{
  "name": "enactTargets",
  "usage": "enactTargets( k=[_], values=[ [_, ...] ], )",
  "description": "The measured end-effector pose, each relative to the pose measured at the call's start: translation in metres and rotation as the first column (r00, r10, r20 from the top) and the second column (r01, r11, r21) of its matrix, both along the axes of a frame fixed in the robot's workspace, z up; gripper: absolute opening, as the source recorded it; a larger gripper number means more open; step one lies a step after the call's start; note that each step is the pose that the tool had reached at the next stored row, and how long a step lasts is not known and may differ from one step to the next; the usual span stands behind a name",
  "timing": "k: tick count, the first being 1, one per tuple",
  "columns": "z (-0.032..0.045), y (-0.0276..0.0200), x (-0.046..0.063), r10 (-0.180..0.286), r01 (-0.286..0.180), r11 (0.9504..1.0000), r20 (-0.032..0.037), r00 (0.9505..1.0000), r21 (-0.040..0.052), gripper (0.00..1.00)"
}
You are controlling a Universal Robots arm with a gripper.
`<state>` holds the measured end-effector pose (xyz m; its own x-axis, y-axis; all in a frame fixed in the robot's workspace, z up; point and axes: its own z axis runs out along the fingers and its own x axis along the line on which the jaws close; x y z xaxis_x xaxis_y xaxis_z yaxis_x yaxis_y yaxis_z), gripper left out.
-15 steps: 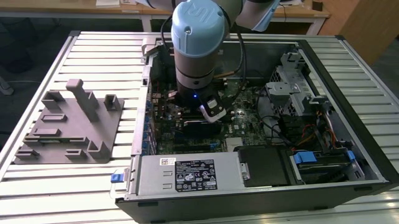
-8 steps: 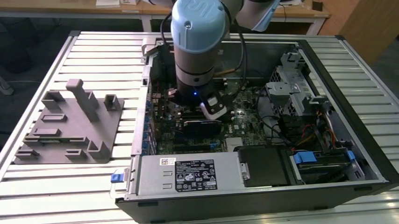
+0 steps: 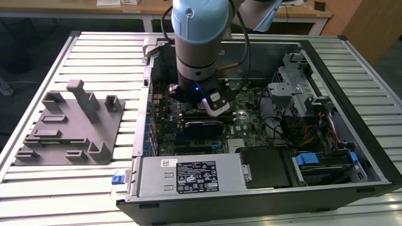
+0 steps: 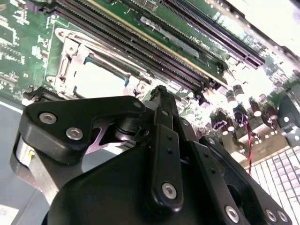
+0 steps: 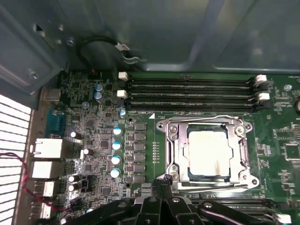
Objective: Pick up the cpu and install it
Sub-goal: 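Install the second cpu locking lever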
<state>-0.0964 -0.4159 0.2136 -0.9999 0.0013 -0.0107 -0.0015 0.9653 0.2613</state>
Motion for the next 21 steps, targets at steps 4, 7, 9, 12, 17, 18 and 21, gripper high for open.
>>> enactTargets(
  k=[4,7,9,12,17,18,21],
  values=[
    [0.0065,0.0002,0.000,0.000,0.000,1.0000,0.0000,1.0000,-0.0051,0.11],
    [0.0069,0.0003,0.000,0.000,0.000,0.9999,-0.0001,1.0000,-0.0164,0.11],
    [0.0069,0.0011,0.000,0.000,0.000,0.9998,0.0000,1.0000,-0.0201,0.11],
    [0.0069,0.0039,0.001,0.000,0.000,0.9996,0.0000,1.0000,-0.0271,0.11],
    [0.0069,0.0129,0.006,-0.002,0.002,0.9992,0.0000,1.0000,-0.0399,0.11],
    [0.0069,0.0155,0.007,-0.001,0.001,0.9991,0.0000,1.0000,-0.0425,0.11],
    [0.0069,0.0222,0.009,-0.001,0.001,0.9986,0.0001,1.0000,-0.0522,0.11]
  ],
)
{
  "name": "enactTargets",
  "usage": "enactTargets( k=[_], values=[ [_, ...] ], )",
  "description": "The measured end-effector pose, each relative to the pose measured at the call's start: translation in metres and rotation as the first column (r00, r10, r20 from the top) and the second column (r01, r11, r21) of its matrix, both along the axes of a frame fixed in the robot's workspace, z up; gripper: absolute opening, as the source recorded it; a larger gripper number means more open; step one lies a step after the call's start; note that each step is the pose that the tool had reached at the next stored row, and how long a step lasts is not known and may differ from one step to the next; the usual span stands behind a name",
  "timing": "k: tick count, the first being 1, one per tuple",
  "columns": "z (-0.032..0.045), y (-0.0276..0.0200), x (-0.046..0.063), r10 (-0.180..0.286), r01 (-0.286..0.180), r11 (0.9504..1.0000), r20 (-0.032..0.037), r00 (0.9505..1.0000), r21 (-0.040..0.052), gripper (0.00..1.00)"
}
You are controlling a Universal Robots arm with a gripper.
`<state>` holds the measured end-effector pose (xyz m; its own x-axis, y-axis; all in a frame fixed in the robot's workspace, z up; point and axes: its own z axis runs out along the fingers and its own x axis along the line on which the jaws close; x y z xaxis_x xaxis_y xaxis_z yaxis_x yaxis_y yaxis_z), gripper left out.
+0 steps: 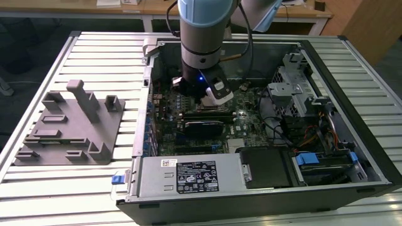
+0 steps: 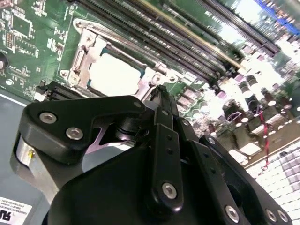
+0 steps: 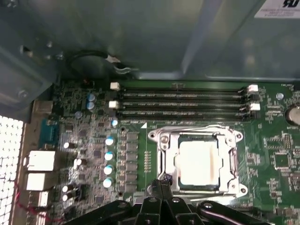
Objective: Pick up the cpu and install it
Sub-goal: 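Install the second cpu locking lever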
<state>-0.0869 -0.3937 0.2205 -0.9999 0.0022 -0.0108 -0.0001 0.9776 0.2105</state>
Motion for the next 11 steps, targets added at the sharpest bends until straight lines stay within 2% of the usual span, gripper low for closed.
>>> enactTargets(
  k=[7,11],
  values=[
    [0.0000,0.0096,0.009,0.000,0.000,0.9994,-0.0001,1.0000,-0.0332,0.11],
    [-0.0003,0.0140,0.018,-0.002,0.002,0.9993,0.0000,1.0000,-0.0368,0.11]
  ],
)
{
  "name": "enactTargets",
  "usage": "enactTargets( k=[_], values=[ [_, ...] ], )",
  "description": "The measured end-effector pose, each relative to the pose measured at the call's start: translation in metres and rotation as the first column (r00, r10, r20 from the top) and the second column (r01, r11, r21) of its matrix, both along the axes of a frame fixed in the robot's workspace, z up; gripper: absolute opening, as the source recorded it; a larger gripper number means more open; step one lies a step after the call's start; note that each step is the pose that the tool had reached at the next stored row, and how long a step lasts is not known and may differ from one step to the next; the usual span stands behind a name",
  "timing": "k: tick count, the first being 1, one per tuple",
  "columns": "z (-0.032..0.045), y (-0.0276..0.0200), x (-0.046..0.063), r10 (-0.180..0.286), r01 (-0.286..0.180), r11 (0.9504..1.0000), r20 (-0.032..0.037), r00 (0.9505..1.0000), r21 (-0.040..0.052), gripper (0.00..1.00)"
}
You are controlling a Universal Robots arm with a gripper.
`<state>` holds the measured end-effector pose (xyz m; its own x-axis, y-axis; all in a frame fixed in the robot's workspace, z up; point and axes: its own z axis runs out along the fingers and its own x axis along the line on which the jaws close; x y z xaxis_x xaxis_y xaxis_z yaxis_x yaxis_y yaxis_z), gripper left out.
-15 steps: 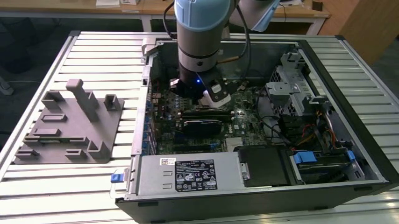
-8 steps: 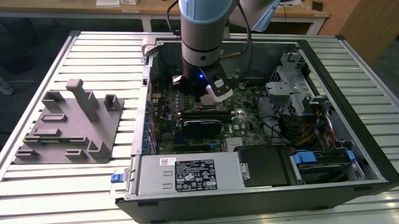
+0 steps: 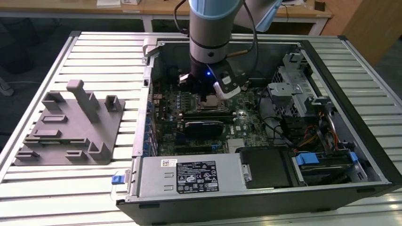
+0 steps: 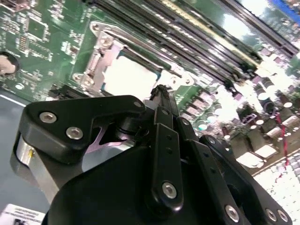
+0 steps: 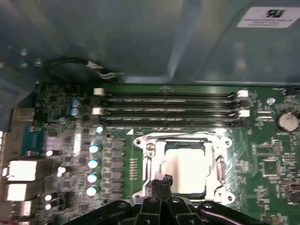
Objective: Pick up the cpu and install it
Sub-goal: 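Install the second cpu locking lever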
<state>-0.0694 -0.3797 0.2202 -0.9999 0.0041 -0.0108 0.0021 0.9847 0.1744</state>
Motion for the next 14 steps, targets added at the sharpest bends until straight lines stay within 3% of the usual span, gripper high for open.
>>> enactTargets(
  k=[6,14],
  values=[
    [-0.0007,0.0026,0.017,-0.007,0.007,1.0000,0.0000,1.0000,-0.0004,0.11],
    [-0.0008,0.0034,0.018,-0.007,0.007,1.0000,0.0001,1.0000,-0.0003,0.11]
  ],
)
